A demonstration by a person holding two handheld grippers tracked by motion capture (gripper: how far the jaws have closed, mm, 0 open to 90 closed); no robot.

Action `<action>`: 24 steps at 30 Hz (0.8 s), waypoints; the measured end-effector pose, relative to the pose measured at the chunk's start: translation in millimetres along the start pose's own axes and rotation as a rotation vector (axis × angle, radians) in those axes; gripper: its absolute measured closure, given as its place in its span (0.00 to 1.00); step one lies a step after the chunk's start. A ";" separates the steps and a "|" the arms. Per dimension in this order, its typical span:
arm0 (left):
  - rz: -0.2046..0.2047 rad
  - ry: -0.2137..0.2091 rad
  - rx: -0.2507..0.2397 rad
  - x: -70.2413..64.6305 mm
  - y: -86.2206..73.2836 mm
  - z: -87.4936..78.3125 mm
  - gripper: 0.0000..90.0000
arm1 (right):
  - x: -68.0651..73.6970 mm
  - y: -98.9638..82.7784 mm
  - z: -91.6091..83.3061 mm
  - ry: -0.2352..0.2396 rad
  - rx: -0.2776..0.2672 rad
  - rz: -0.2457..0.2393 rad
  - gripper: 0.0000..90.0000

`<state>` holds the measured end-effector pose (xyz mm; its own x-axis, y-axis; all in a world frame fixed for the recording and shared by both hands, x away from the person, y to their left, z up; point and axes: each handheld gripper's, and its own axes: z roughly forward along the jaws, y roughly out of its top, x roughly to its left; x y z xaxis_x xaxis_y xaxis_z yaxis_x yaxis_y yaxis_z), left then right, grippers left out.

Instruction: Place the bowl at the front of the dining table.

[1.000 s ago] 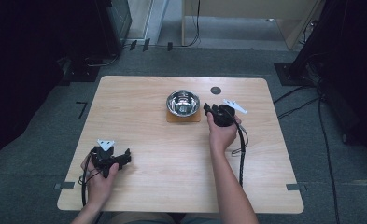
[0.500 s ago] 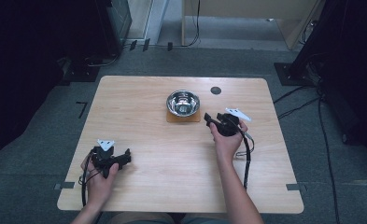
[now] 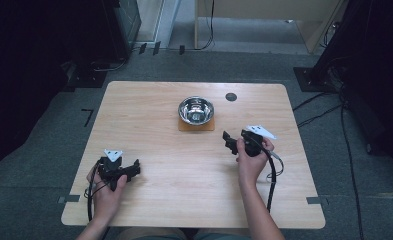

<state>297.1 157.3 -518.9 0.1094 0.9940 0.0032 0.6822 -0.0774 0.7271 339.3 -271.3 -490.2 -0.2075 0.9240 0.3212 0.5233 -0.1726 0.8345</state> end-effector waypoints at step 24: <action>0.000 0.000 0.000 0.0 0.0 0.0 0.10 | -24.5 -22.1 -45.3 -0.070 0.015 -0.041 0.15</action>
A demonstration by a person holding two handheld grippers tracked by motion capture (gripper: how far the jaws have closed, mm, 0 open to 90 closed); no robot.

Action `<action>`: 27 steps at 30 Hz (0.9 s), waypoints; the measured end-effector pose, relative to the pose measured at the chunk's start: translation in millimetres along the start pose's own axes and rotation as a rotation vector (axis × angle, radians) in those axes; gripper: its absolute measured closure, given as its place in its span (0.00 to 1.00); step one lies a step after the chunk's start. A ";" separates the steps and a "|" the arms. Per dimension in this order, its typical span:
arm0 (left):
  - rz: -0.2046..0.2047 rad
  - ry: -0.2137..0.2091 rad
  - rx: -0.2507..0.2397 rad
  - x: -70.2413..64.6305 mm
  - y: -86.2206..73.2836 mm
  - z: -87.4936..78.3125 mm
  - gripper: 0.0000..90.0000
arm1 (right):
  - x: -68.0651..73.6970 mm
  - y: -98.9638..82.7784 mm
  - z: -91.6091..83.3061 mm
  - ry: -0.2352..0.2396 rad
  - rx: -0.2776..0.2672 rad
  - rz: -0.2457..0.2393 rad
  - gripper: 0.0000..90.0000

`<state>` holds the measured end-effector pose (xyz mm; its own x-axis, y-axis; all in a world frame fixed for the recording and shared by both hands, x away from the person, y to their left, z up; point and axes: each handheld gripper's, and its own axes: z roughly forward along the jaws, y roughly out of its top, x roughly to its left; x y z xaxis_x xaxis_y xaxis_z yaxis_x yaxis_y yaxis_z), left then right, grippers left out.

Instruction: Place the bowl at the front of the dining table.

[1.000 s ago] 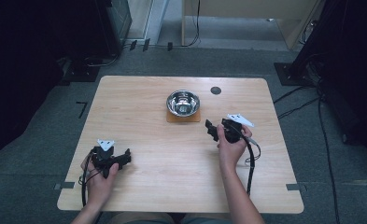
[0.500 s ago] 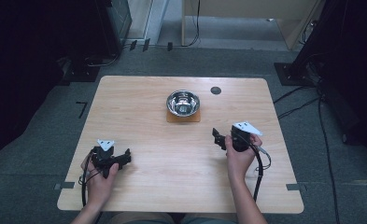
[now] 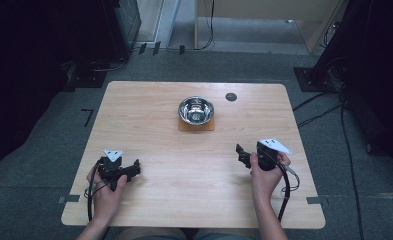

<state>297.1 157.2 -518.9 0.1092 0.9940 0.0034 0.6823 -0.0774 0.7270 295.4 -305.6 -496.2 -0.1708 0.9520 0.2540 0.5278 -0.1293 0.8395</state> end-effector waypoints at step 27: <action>0.000 0.000 0.000 0.0 0.0 0.0 0.10 | -43.7 -32.9 -34.7 -0.089 0.035 0.048 0.16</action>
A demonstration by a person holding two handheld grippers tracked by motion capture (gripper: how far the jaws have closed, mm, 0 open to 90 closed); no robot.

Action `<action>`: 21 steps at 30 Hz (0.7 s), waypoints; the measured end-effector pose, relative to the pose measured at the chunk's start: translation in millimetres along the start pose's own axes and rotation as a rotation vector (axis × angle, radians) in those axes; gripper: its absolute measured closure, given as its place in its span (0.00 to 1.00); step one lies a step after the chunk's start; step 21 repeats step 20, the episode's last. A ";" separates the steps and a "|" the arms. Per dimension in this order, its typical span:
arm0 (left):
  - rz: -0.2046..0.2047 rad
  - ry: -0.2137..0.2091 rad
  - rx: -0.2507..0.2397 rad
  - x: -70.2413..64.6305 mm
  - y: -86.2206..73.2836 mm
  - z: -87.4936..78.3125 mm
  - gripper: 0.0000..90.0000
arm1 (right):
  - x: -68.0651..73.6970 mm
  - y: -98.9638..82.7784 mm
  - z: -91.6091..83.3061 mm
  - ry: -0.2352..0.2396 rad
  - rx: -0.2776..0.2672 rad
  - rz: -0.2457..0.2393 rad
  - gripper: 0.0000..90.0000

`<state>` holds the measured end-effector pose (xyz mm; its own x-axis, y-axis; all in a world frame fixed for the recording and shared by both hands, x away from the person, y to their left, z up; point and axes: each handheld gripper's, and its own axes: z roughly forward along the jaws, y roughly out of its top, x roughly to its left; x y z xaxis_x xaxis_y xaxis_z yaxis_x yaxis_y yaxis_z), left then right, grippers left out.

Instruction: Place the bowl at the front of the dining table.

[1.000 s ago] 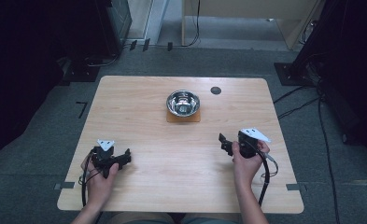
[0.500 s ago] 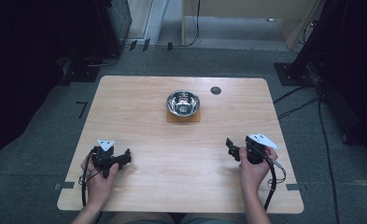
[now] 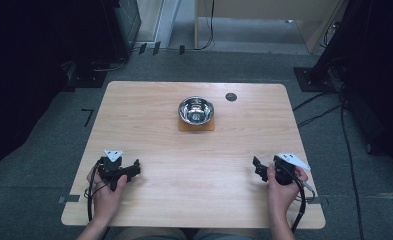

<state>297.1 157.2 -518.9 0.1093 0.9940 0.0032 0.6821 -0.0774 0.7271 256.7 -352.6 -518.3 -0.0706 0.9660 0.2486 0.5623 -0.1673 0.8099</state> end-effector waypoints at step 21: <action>0.000 0.000 0.000 0.0 -0.1 0.0 0.10 | -30.8 -20.8 -37.1 -0.170 0.094 -0.014 0.16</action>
